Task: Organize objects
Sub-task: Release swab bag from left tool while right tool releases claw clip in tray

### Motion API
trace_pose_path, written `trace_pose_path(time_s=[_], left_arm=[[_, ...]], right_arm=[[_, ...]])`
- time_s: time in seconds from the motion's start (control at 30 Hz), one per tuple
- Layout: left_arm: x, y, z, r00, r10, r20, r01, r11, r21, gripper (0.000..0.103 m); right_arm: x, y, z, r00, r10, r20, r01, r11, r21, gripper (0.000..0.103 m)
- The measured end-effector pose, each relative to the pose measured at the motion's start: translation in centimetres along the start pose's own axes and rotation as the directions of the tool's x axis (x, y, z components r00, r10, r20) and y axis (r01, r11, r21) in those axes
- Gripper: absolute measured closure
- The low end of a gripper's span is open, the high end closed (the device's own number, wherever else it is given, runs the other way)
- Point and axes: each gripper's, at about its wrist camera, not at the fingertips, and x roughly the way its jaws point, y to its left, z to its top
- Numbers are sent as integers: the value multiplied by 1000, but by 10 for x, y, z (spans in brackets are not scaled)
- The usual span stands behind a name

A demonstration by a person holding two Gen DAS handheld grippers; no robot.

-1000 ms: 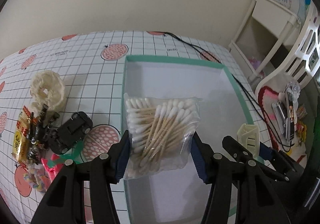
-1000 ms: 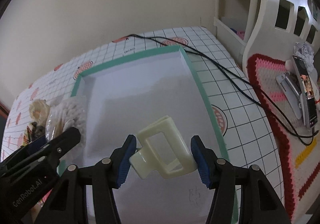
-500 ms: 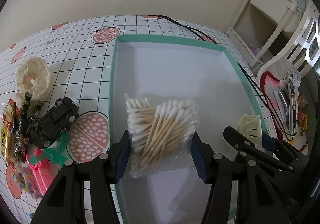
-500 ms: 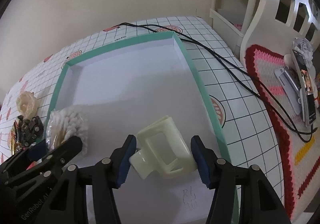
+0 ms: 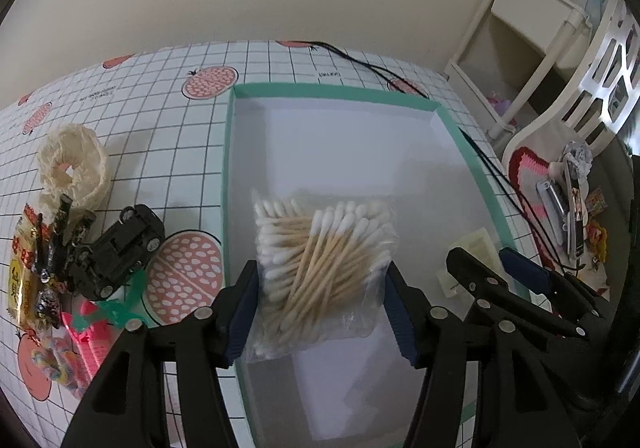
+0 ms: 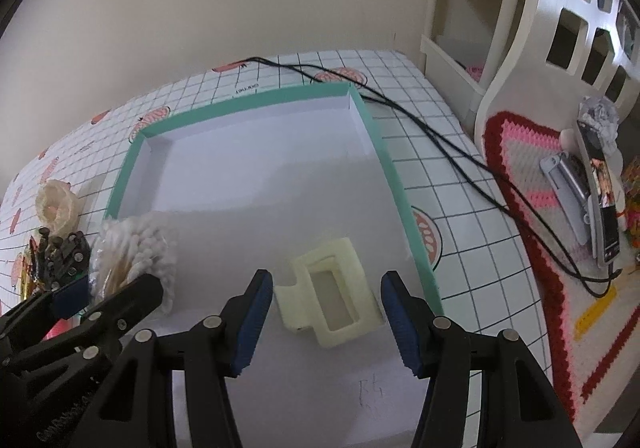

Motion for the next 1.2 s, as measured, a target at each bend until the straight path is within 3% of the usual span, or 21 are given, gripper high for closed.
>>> trace_pose_path(time_s=[0.37, 0.53, 0.67, 0.77, 0.83, 0.87, 1.13, 1.2], left_arm=[[-27, 1, 11, 998, -25, 66, 25, 1000, 9, 38], [-39, 9, 16, 994, 19, 104, -19, 1000, 4, 37], [-38, 23, 15, 994, 57, 89, -54, 998, -31, 37], [-36, 32, 15, 993, 90, 82, -86, 995, -55, 37], [-35, 36, 15, 990, 116, 78, -111, 992, -62, 26], [-35, 38, 14, 989, 126, 79, -121, 990, -67, 15], [-32, 52, 14, 979, 185, 84, -176, 978, -111, 13], [-31, 55, 14, 977, 194, 83, -184, 976, -119, 3]], right_arm=[[-20, 6, 9, 999, 8, 49, -8, 1000, 0, 42], [-26, 8, 11, 998, 11, 66, -11, 1000, -6, 42], [-25, 9, 10, 998, 10, 58, -9, 1000, -14, 42], [-23, 8, 9, 998, 5, 55, -4, 1000, -12, 33], [-23, 8, 8, 998, 5, 57, -4, 1000, -7, 28], [-22, 8, 8, 998, 5, 57, -5, 1000, -5, 26], [-20, 9, 8, 998, 17, 57, -17, 1000, -8, 0], [-20, 8, 8, 998, 15, 63, -14, 1000, -3, 0]])
